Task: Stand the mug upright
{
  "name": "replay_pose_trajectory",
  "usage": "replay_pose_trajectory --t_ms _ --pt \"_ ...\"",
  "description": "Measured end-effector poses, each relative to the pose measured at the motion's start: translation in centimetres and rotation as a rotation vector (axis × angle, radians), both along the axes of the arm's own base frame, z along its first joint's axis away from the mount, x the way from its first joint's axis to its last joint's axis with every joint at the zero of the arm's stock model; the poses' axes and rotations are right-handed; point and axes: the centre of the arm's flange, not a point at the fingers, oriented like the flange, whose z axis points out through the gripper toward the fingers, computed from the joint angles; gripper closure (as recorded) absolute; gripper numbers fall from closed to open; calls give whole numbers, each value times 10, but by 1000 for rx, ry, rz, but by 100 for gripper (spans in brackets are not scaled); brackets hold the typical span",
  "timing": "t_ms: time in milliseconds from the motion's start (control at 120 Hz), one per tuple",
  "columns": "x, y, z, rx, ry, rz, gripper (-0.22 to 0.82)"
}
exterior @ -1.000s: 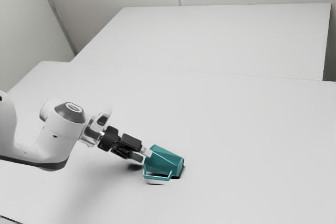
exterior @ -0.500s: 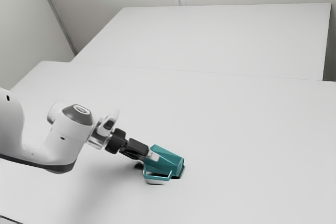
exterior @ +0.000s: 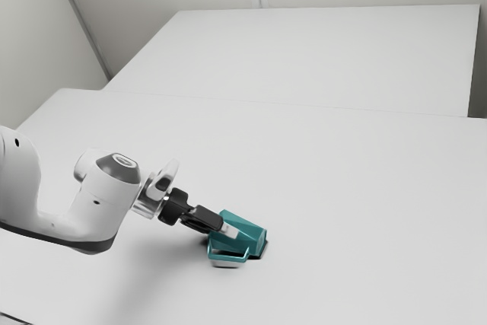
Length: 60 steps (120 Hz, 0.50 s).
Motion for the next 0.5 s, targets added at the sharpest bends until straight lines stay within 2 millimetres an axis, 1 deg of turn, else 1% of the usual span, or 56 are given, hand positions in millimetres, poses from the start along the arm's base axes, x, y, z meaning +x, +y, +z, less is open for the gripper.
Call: replay_pose_trajectory --t_ms 67,158,400,500 --pt "0 0 1 2 -5 -1 34" --pt "0 -2 2 5 -11 -5 41" --pt "1 -3 4 8 -22 -10 54" --pt "1 -6 4 4 -25 -10 61"
